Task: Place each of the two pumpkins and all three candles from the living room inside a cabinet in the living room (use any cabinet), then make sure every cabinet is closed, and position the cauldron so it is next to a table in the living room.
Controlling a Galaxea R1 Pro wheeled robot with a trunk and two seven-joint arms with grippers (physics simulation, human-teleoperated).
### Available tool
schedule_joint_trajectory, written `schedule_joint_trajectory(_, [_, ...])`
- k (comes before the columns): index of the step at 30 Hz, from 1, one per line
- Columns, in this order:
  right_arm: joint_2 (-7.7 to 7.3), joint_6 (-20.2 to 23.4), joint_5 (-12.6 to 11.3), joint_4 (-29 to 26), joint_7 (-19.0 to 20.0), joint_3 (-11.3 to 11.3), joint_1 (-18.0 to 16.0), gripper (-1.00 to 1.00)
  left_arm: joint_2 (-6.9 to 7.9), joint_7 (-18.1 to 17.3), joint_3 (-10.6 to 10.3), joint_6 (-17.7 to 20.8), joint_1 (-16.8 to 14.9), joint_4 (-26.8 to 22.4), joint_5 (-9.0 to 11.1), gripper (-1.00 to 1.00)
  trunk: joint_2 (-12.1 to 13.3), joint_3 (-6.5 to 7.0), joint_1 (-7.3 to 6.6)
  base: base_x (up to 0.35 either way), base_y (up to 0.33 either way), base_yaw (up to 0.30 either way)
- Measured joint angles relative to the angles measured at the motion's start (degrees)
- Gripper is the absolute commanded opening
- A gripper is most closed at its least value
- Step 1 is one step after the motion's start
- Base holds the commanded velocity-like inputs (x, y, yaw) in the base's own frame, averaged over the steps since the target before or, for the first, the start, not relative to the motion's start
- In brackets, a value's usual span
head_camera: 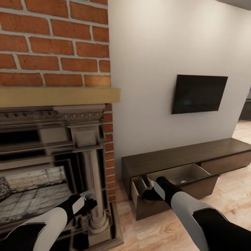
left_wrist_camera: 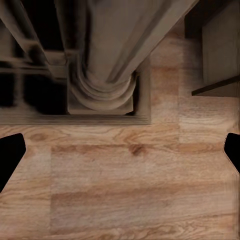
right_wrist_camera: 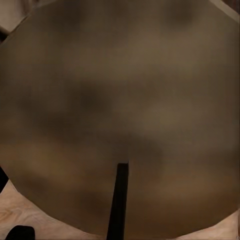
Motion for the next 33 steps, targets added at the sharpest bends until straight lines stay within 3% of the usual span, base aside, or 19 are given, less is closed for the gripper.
schedule_joint_trajectory(16, [0.00, 0.0, 0.0, 0.0, 0.0, 0.0, 0.0, -1.00, -0.09, 0.0, 0.0, 0.1, 0.0, 0.2, 0.0, 1.00, 0.0, 0.00, 0.02, 0.174, -0.270, 0.008])
schedule_joint_trajectory(33, [0.01, 0.0, -0.1, 0.0, -0.1, 0.0, 0.0, -1.00, -0.08, 0.0, 0.0, 0.1, 0.0, 0.3, 0.0, 1.00, 0.0, 0.46, 0.02, 0.002, -0.298, 0.224])
